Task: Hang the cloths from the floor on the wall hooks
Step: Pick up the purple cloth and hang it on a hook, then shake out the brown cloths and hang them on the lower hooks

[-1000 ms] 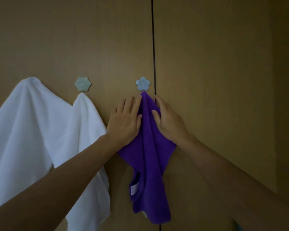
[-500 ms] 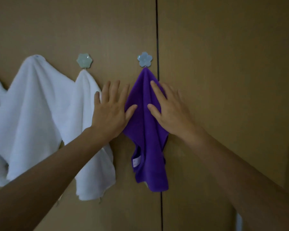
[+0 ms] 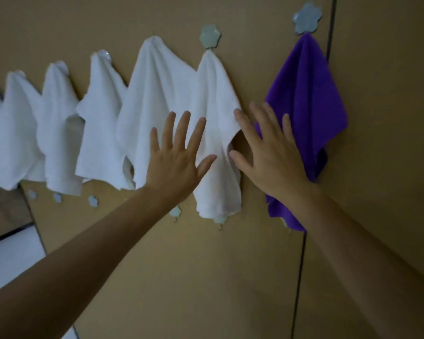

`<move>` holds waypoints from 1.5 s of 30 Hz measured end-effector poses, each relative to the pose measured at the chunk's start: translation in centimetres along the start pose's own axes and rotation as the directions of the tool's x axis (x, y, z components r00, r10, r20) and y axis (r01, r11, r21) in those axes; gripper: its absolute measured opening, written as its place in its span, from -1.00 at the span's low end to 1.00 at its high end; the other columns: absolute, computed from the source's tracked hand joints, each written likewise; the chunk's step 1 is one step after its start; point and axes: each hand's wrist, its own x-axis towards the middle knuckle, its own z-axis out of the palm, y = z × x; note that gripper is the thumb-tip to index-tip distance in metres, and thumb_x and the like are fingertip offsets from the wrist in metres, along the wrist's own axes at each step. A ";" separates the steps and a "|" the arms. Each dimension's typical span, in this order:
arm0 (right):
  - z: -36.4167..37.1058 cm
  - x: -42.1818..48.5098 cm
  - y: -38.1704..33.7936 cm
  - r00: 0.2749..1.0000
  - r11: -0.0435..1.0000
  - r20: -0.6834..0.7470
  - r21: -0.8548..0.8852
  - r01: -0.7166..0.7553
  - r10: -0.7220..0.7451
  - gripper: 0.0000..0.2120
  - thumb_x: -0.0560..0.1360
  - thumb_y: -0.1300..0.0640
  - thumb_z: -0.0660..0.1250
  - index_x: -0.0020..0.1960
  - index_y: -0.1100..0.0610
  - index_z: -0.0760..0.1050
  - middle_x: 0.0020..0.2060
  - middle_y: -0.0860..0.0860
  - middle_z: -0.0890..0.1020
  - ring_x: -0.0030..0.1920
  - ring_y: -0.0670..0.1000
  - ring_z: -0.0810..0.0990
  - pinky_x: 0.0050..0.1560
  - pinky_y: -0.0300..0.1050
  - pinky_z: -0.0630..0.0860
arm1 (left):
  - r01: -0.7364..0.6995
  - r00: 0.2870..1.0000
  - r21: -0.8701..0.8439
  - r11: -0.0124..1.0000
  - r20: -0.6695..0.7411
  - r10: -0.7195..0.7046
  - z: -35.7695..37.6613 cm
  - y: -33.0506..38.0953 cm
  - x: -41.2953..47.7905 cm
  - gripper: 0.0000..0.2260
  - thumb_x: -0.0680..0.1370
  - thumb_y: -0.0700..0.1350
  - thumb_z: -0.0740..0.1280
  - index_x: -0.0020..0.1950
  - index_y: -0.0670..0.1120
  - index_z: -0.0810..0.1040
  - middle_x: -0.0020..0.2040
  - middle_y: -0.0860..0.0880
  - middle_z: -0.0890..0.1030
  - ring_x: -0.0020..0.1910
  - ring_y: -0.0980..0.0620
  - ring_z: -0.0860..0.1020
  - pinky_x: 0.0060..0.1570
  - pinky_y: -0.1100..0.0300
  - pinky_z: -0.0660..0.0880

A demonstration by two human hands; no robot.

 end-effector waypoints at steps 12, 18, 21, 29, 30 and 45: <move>2.8 -2.4 -25.7 0.973 0.927 0.144 0.356 0.119 -0.180 -0.33 0.57 -0.28 0.02 0.59 -0.02 0.01 0.56 0.09 0.12 0.56 0.16 0.05 0.47 0.31 0.06 | 0.101 0.982 0.178 0.979 0.142 -0.128 -6.8 -18.6 -18.7 -0.40 0.61 0.26 0.00 0.53 -0.08 0.24 0.50 -0.21 0.27 0.47 -0.27 0.21 0.29 -0.33 0.30; 4.7 -2.5 -40.6 0.928 0.872 0.210 0.452 0.187 -0.308 -0.32 0.54 -0.26 0.02 0.57 0.02 0.07 0.52 0.16 0.21 0.52 0.21 0.14 0.40 0.40 0.17 | 0.162 0.938 0.319 0.934 0.244 -0.247 -11.7 -29.2 -29.6 -0.39 0.61 0.26 -0.01 0.54 -0.07 0.22 0.50 -0.22 0.27 0.46 -0.29 0.24 0.30 -0.32 0.24; 5.3 -2.3 -47.8 0.911 0.823 0.181 0.518 0.233 -0.372 -0.34 0.54 -0.21 0.11 0.55 0.04 0.12 0.48 0.17 0.28 0.49 0.24 0.21 0.36 0.41 0.21 | 0.221 0.895 0.371 0.902 0.290 -0.338 -14.4 -33.9 -33.8 -0.39 0.60 0.26 -0.02 0.54 -0.07 0.20 0.50 -0.22 0.26 0.47 -0.29 0.22 0.30 -0.35 0.24; 7.2 -0.6 -65.6 0.834 0.654 0.129 0.689 0.314 -0.536 -0.31 0.52 -0.29 -0.02 0.58 -0.05 -0.01 0.55 0.09 0.13 0.56 0.15 0.04 0.45 0.32 0.01 | 0.364 0.704 0.558 0.746 0.360 -0.613 -19.5 -44.2 -43.8 -0.33 0.56 0.34 -0.16 0.57 0.01 0.09 0.56 -0.17 0.16 0.53 -0.25 0.11 0.40 -0.29 0.08; 7.6 -0.4 -67.7 0.826 0.628 0.104 0.704 0.332 -0.554 -0.32 0.55 -0.28 0.00 0.59 -0.06 -0.03 0.56 0.09 0.11 0.56 0.14 0.02 0.46 0.31 -0.02 | 0.377 0.678 0.581 0.721 0.357 -0.642 -20.0 -45.4 -44.9 -0.31 0.56 0.35 -0.20 0.57 0.01 0.10 0.56 -0.17 0.15 0.53 -0.25 0.11 0.40 -0.29 0.08; 17.7 5.5 -100.6 0.608 0.205 -0.183 0.834 0.512 -0.773 -0.30 0.56 -0.26 0.07 0.58 -0.03 -0.07 0.56 0.14 0.11 0.55 0.19 0.07 0.43 0.37 0.00 | 0.339 0.338 0.879 0.336 0.219 -0.915 -22.1 -66.3 -59.1 -0.36 0.59 0.31 -0.16 0.58 -0.02 0.06 0.57 -0.17 0.08 0.54 -0.24 0.05 0.41 -0.30 0.06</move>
